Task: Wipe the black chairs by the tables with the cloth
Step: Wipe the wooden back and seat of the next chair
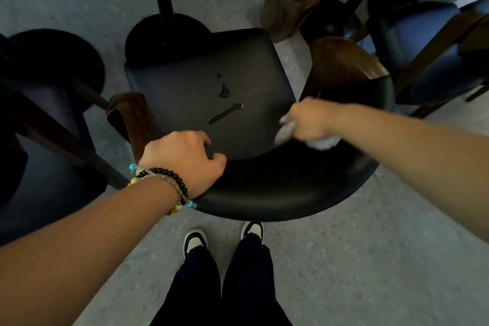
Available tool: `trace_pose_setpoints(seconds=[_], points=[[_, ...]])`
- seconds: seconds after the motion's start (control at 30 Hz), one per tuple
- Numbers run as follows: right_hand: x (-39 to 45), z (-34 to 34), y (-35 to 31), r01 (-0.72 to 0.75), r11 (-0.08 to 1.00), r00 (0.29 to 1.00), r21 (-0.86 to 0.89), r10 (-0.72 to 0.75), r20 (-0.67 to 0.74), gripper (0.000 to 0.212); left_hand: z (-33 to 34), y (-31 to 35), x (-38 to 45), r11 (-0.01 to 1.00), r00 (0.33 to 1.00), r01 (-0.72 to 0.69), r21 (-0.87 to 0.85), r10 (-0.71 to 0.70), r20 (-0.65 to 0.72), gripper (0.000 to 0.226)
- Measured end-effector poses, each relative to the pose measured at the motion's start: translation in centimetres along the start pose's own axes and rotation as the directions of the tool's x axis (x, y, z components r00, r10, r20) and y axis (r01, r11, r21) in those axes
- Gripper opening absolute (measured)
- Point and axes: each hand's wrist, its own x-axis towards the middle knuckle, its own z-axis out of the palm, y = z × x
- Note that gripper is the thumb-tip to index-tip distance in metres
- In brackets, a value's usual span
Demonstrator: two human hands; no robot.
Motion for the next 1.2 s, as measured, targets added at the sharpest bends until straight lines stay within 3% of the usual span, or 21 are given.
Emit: trace_pose_setpoints(seconds=[0.07,0.13,0.23,0.33,0.4,0.47,0.57,0.63,0.73,0.8,0.9,1.0,1.03,1.1,1.17,1.2], points=[[0.1,-1.4,2.8,-0.165,0.986,0.985,-0.020,0.163,-0.062,0.039,0.0,0.0,0.0,1.000,1.000,-0.005,-0.002,0.005,-0.017,0.045],[-0.4,-1.2,3.5,-0.241,0.965,0.970,-0.099,0.236,-0.060,0.037,0.1,-0.1,0.1,1.000,0.999,-0.018,-0.003,0.018,-0.031,0.044],[-1.3,1.0,0.2,-0.189,0.978,0.982,-0.093,0.185,-0.041,0.038,0.1,-0.1,0.2,0.999,0.999,-0.032,-0.006,0.032,-0.027,0.044],[-2.3,2.7,-2.8,0.021,0.994,1.000,0.112,-0.023,0.018,0.035,0.3,-0.2,0.2,0.999,0.999,-0.035,-0.010,0.034,-0.030,0.045],[-2.6,2.4,-3.1,0.124,0.979,0.988,0.159,-0.138,0.075,0.032,0.4,-0.3,0.2,0.999,0.999,-0.038,-0.015,0.038,-0.032,0.045],[-2.4,1.1,-1.4,0.106,0.983,0.991,0.149,-0.118,0.068,0.029,0.4,-0.3,0.3,0.999,0.998,-0.042,-0.010,0.042,-0.036,0.045],[-2.9,-0.5,2.7,-0.106,0.991,0.991,0.083,0.112,-0.071,0.035,0.4,-0.3,0.2,0.999,0.999,-0.040,-0.006,0.039,-0.034,0.044],[-3.6,-0.3,2.9,-0.176,0.979,0.979,0.107,0.186,-0.089,0.035,0.3,-0.2,0.1,0.999,0.999,-0.035,-0.008,0.035,-0.030,0.044],[-4.8,1.1,-1.4,-0.091,0.988,0.996,0.126,0.092,-0.005,0.050,0.1,-0.1,0.0,0.999,0.999,-0.032,-0.017,0.031,-0.019,0.043],[-6.2,1.8,-3.8,-0.006,0.980,1.000,0.201,0.011,-0.021,0.060,0.0,0.0,0.0,0.999,1.000,-0.028,-0.029,0.027,-0.013,0.043],[-7.5,2.3,-4.7,0.097,0.930,0.995,0.354,-0.079,-0.065,0.040,-0.1,0.0,0.1,1.000,1.000,-0.011,-0.019,0.011,0.011,0.044],[-6.9,2.3,-3.2,0.111,0.890,0.993,0.443,-0.084,-0.078,0.034,-0.3,0.1,0.1,1.000,1.000,0.016,-0.013,-0.015,0.027,0.043],[-6.3,2.2,-2.3,0.109,0.913,0.992,0.394,-0.077,-0.095,0.037,-0.2,0.0,0.1,1.000,0.999,0.024,-0.019,-0.023,0.028,0.043],[-4.6,1.7,0.2,0.075,0.995,0.977,0.069,-0.059,-0.205,0.042,-0.1,0.0,0.0,0.998,0.999,0.042,-0.045,-0.040,0.036,0.044],[-2.8,0.8,3.2,-0.051,0.951,0.947,-0.306,-0.051,-0.317,0.040,-0.1,0.0,0.0,0.996,0.997,0.060,-0.065,-0.057,0.050,0.048],[-1.9,0.1,4.4,-0.110,0.920,0.949,-0.377,-0.016,-0.316,0.039,0.0,0.1,0.0,0.995,0.996,0.072,-0.067,-0.068,0.065,0.050]])
